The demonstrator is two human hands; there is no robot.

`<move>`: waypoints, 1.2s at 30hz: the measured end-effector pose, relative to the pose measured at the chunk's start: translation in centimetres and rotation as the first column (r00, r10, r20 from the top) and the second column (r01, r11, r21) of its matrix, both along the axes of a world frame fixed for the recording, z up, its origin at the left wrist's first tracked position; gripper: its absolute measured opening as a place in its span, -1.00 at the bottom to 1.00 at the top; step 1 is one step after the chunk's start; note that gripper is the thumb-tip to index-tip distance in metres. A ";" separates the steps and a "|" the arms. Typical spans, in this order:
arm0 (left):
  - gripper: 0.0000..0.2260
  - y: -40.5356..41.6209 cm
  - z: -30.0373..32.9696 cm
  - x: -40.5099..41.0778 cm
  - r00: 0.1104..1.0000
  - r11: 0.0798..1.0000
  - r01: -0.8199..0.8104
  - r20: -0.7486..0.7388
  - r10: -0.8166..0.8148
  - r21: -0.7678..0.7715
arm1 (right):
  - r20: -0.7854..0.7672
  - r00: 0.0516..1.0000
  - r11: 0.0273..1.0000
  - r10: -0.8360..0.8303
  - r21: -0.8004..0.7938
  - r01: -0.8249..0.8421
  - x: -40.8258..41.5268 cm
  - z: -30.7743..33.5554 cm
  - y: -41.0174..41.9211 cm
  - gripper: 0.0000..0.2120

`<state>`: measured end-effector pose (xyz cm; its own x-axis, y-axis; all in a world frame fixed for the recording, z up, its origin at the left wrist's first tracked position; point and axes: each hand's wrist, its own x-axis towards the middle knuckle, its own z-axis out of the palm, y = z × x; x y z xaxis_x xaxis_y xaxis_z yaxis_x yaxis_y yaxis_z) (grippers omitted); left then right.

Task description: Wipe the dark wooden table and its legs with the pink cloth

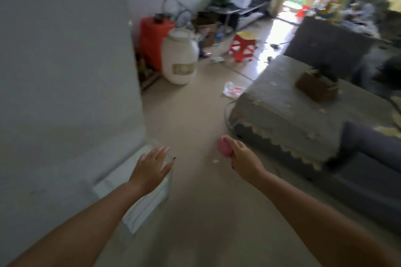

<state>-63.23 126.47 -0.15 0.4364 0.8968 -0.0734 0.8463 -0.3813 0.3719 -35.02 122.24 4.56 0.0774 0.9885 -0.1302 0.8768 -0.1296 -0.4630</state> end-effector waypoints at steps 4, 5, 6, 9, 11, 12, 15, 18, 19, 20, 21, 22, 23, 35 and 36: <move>-0.15 -2.7 -2.9 -4.0 0.971 0.971 -0.237 0.022 0.238 -0.033 | 0.003 0.979 0.976 0.205 -0.075 -0.205 -3.3 -1.9 5.5 -0.36; -0.14 -3.4 -3.7 -4.9 0.957 0.956 -0.290 0.009 0.291 -0.050 | 0.001 0.967 0.963 0.255 -0.084 -0.254 -4.4 -2.5 6.5 -0.35; -0.16 -4.0 -4.6 -5.7 0.938 0.935 -0.345 -0.013 0.345 -0.079 | -0.014 0.954 0.950 0.299 -0.084 -0.300 -5.6 -3.1 7.5 -0.34; -0.16 -5.2 -6.9 -7.0 0.880 0.869 -0.473 -0.034 0.474 -0.146 | -0.097 0.929 0.926 0.357 -0.093 -0.366 -9.0 -5.6 9.7 -0.36; -0.17 -5.3 -8.5 -6.7 0.868 0.854 -0.494 -0.029 0.497 -0.161 | -0.143 0.910 0.905 0.390 -0.125 -0.408 -10.8 -7.5 10.9 -0.40; -0.16 -5.3 -9.3 -6.3 0.867 0.851 -0.494 -0.030 0.497 -0.179 | -0.161 0.897 0.890 0.411 -0.142 -0.433 -11.6 -8.5 11.6 -0.41; -0.08 -4.3 -12.4 -4.8 0.837 0.808 -0.541 -0.062 0.543 -0.232 | -0.189 0.851 0.840 0.490 -0.156 -0.519 -14.2 -11.6 14.0 -0.40; -0.25 -2.8 -16.3 -3.8 0.776 0.745 -0.628 -0.121 0.618 -0.224 | -0.166 0.796 0.787 0.583 -0.127 -0.603 -16.7 -15.4 16.3 -0.39; -0.30 -2.4 -18.0 -3.5 0.750 0.713 -0.659 -0.137 0.647 -0.241 | -0.180 0.765 0.756 0.619 -0.130 -0.642 -17.7 -17.3 16.9 -0.39; -0.36 -2.0 -19.8 -3.2 0.729 0.690 -0.682 -0.151 0.667 -0.243 | -0.204 0.728 0.720 0.655 -0.125 -0.683 -18.5 -19.5 17.4 -0.38; -0.40 -1.7 -21.7 -3.0 0.710 0.674 -0.703 -0.168 0.684 -0.225 | -0.224 0.688 0.681 0.690 -0.118 -0.722 -19.2 -21.6 17.7 -0.37; -0.42 -1.4 -23.3 -2.9 0.692 0.659 -0.722 -0.184 0.698 -0.212 | -0.218 0.645 0.642 0.732 -0.097 -0.761 -19.6 -23.7 17.9 -0.34; -0.44 -1.3 -25.0 -2.9 0.679 0.656 -0.735 -0.197 0.708 -0.172 | -0.190 0.608 0.602 0.771 -0.096 -0.793 -20.0 -25.7 17.9 -0.31; -0.49 -1.7 -29.9 -2.6 0.634 0.660 -0.736 -0.187 0.750 0.152 | -0.039 0.461 0.459 0.886 -0.053 -0.887 -20.2 -31.1 17.9 -0.39; -0.48 -1.8 -29.2 -2.6 0.622 0.642 -0.758 -0.169 0.764 0.111 | -0.031 0.435 0.428 0.900 -0.126 -0.895 -20.2 -30.0 18.1 -0.37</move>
